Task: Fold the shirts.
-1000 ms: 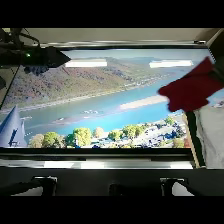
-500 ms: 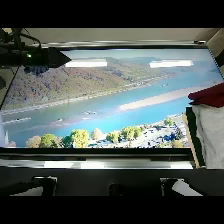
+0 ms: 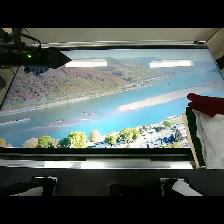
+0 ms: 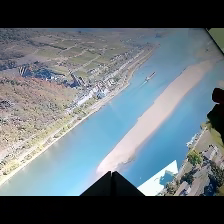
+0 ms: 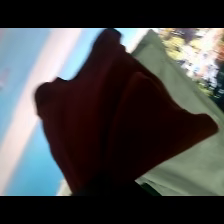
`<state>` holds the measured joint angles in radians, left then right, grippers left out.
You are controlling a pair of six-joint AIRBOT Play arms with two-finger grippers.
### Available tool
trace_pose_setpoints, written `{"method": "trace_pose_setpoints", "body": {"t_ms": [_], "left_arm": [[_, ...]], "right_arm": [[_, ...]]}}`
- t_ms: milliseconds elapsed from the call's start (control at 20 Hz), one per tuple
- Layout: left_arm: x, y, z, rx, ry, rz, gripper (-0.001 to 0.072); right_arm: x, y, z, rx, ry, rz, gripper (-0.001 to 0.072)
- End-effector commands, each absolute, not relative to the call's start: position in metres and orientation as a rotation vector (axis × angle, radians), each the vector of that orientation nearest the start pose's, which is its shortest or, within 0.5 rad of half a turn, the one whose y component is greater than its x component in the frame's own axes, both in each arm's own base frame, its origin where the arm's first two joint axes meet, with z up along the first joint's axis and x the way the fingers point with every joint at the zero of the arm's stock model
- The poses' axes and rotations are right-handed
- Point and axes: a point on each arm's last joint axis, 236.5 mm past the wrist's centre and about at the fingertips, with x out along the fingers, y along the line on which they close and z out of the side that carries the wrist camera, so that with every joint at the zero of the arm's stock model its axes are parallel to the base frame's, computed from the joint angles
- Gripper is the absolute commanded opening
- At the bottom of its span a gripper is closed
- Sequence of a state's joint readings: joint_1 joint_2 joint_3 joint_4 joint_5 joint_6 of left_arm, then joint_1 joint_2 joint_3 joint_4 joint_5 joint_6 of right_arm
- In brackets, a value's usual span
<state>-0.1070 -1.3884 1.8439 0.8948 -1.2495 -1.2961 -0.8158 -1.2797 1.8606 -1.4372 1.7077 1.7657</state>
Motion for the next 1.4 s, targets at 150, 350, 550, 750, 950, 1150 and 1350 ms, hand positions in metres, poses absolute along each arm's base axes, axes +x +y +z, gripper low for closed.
{"method": "trace_pose_setpoints", "body": {"t_ms": [150,350,550,750,950,1150,1350], "left_arm": [[0.442,-0.189,0.267,-0.152,0.689,-0.725,0.0027],[0.442,-0.189,0.268,-0.153,0.688,-0.724,0.0027],[0.442,-0.189,0.268,-0.153,0.688,-0.724,0.0027],[0.442,-0.189,0.268,-0.154,0.688,-0.725,0.0027],[0.441,-0.188,0.275,-0.147,0.669,-0.724,0.0025],[0.484,-0.097,0.292,0.191,0.573,-0.202,0.0022],[0.442,-0.048,0.184,0.245,0.998,0.061,0.0188]], "right_arm": [[0.176,-0.257,0.132,0.633,1.428,-0.976,0.0036],[0.128,-0.256,0.092,0.572,1.59,-1.076,0.0036],[0.112,-0.253,0.056,0.674,1.561,-1.062,0.0037],[0.127,-0.265,0.045,0.674,1.47,-1.02,0.0701],[0.203,-0.313,0.114,0.372,1.17,-0.876,0.0704],[0.381,-0.251,0.283,0.074,0.528,-0.545,0.0693],[0.444,-0.026,0.23,0.249,0.731,-0.087,0.0694]]}}
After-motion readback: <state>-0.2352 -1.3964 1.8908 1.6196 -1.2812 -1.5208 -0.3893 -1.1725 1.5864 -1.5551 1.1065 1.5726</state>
